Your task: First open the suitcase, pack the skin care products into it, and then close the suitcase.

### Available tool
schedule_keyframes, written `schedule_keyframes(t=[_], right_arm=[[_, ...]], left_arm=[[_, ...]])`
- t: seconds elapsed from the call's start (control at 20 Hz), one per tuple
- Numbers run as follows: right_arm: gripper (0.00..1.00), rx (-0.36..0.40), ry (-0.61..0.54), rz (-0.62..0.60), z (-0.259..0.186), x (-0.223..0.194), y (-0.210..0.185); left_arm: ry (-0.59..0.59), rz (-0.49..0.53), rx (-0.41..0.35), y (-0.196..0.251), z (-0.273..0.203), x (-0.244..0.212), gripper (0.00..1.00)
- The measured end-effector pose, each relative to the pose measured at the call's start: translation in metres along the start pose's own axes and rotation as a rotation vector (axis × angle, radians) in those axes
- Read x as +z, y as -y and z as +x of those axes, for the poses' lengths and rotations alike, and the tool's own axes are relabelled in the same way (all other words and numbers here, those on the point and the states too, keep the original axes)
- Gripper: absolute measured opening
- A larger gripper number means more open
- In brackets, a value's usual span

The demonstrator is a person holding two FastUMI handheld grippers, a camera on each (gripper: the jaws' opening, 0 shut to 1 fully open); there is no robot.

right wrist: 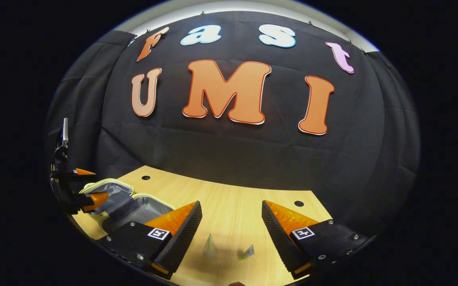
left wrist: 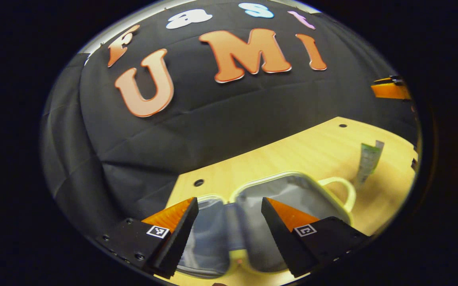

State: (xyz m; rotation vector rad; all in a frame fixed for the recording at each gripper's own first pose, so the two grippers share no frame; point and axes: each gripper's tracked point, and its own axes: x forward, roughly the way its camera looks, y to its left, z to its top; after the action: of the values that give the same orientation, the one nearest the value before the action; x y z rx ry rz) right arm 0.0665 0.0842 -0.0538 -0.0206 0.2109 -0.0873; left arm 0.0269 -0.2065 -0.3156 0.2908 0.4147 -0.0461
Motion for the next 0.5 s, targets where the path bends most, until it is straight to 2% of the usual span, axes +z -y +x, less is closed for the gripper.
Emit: schedule_keyframes(t=[0.1,0.3,0.5], right_arm=[[0.96,-0.009,0.003,0.004,-0.003,-0.002,0.016],[0.96,-0.025,-0.006,0.006,-0.01,-0.01,0.046],[0.95,-0.034,-0.003,-0.03,-0.02,-0.015,0.072]], left_arm=[[0.004,0.003,-0.038,0.041,0.0,0.008,0.98],[0.016,0.027,-0.163,0.128,0.005,0.021,0.99],[0.03,0.057,-0.255,0.193,0.009,0.036,0.99]])
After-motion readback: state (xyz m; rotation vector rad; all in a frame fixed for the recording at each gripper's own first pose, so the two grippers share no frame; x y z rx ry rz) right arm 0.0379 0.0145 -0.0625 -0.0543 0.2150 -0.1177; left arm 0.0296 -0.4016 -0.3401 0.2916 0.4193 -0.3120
